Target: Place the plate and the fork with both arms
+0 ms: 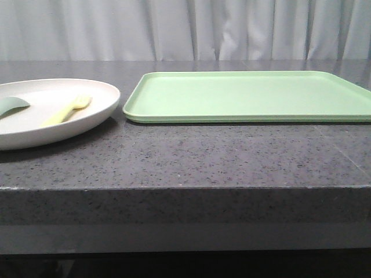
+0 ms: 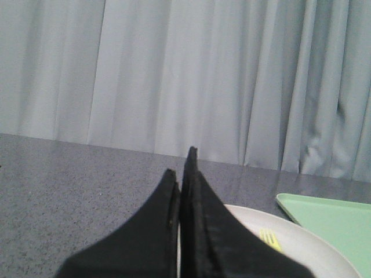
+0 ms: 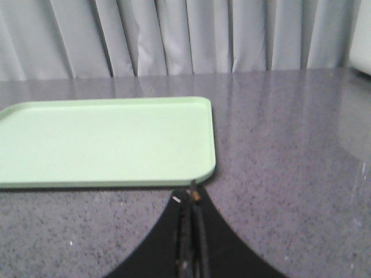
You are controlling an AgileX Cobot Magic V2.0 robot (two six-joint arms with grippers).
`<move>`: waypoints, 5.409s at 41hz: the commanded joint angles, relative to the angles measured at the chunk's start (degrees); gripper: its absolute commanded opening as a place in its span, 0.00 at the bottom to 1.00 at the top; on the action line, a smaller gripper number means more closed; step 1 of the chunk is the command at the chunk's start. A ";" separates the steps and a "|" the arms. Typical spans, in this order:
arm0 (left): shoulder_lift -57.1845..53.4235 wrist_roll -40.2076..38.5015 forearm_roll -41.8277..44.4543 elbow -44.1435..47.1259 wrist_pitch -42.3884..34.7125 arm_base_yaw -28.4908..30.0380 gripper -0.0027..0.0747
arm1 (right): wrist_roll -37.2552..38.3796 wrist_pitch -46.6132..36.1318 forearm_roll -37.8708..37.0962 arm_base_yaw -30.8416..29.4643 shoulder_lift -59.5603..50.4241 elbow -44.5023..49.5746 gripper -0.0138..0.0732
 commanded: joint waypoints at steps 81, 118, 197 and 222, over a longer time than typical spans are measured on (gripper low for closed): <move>78.14 0.23 7.39 -62.42 59.65 0.08 0.79 | -0.42 2.22 -0.60 -0.04 30.88 -26.29 0.91; 87.50 0.23 5.11 -63.34 56.71 0.08 0.25 | -0.42 2.78 -0.60 -0.04 30.88 -26.29 0.91; 106.32 6.84 -35.67 -95.97 47.58 -17.33 0.01 | -0.42 3.16 -0.60 -0.04 30.88 -26.29 0.91; 119.52 1.46 -35.71 -108.28 48.39 -22.11 0.01 | -0.42 3.16 -0.60 -0.04 30.88 -26.29 0.91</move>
